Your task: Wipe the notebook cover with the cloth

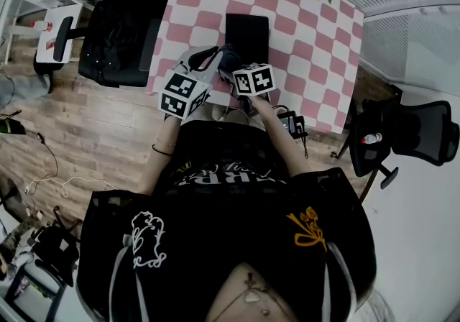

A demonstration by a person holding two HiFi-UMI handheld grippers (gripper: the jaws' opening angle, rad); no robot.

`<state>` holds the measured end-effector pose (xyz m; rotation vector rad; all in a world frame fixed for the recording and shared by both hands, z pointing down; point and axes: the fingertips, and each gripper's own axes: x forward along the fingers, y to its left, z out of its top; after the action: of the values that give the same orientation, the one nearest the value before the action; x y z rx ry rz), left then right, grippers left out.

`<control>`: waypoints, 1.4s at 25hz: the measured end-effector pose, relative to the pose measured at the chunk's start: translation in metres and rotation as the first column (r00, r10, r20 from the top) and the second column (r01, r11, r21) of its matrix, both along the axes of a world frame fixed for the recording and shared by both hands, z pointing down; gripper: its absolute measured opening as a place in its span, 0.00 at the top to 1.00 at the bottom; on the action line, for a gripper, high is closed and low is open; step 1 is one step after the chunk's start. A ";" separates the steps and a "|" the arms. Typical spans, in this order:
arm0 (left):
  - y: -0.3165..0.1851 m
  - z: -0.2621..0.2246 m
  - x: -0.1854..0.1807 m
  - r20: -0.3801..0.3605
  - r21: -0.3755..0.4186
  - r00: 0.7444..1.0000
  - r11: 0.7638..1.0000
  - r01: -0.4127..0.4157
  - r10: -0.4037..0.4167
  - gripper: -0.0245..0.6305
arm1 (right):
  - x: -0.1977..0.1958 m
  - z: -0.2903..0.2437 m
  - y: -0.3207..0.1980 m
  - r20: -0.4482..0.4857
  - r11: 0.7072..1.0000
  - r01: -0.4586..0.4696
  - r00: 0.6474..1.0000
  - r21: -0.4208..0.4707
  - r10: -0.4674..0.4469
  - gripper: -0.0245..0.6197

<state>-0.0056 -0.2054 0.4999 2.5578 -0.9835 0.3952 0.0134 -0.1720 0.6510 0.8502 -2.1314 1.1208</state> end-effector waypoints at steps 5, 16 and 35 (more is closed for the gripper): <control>0.003 -0.001 0.008 0.000 0.005 1.000 1.000 -0.013 0.013 0.92 | 0.023 0.001 0.001 -0.007 0.999 -0.044 0.999 -0.001 0.043 0.85; 0.016 -0.003 0.034 -0.004 0.012 0.999 0.999 -0.035 0.035 0.93 | 0.085 -0.001 0.002 -0.024 0.990 -0.141 0.990 0.008 0.141 0.85; 0.064 -0.005 0.073 0.020 0.024 0.999 0.999 0.043 -0.044 0.92 | 0.134 -0.046 0.026 0.082 0.980 -0.178 0.982 0.093 0.171 0.85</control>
<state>0.0671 -0.1418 0.4946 2.5535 -1.0550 0.4006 0.1469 -0.1457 0.6049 1.0756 -2.2238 1.1563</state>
